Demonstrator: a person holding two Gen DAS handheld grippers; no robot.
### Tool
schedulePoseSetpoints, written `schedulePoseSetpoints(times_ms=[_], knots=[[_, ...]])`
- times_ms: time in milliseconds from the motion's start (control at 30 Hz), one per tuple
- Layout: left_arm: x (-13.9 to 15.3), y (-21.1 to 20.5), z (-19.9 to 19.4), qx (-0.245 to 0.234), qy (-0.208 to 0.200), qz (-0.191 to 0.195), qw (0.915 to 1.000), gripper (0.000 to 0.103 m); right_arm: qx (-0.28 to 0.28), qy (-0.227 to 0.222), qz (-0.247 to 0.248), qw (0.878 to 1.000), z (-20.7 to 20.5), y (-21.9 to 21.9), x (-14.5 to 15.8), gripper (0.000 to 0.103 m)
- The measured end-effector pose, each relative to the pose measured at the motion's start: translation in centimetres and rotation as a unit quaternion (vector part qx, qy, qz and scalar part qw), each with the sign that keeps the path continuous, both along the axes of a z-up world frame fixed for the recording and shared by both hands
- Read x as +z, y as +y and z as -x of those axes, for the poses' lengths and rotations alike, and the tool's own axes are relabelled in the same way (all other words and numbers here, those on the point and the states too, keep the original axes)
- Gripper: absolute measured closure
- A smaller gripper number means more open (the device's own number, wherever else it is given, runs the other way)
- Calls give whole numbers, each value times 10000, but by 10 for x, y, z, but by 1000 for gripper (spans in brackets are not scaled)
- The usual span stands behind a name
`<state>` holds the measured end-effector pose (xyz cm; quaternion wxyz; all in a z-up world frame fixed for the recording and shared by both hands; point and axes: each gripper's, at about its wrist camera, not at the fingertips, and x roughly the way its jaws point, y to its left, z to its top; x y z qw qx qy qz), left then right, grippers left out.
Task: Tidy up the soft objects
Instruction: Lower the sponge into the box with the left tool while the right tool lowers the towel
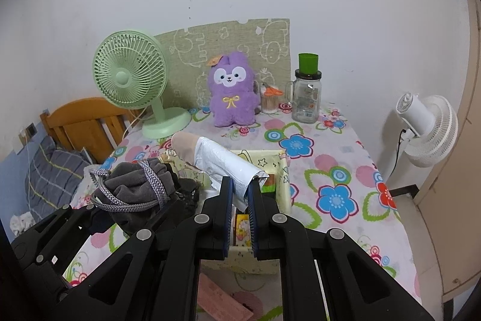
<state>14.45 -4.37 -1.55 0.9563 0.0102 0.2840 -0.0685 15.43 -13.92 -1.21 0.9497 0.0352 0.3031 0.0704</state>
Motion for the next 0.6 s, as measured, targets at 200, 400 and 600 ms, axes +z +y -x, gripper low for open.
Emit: schedulePoseSetpoints(times_ms=[200, 400, 600], knots=[[-7, 3, -13, 69, 72, -30, 9999, 64, 73, 109, -45, 9999, -15, 4, -8, 91], [-17, 6, -27, 81, 193, -70, 9998, 64, 93, 253, -57, 9996, -30, 5, -18, 91], [-27, 6, -38, 63, 349, -79, 9993, 61, 16, 368, 35, 9993, -40, 7, -28, 91]])
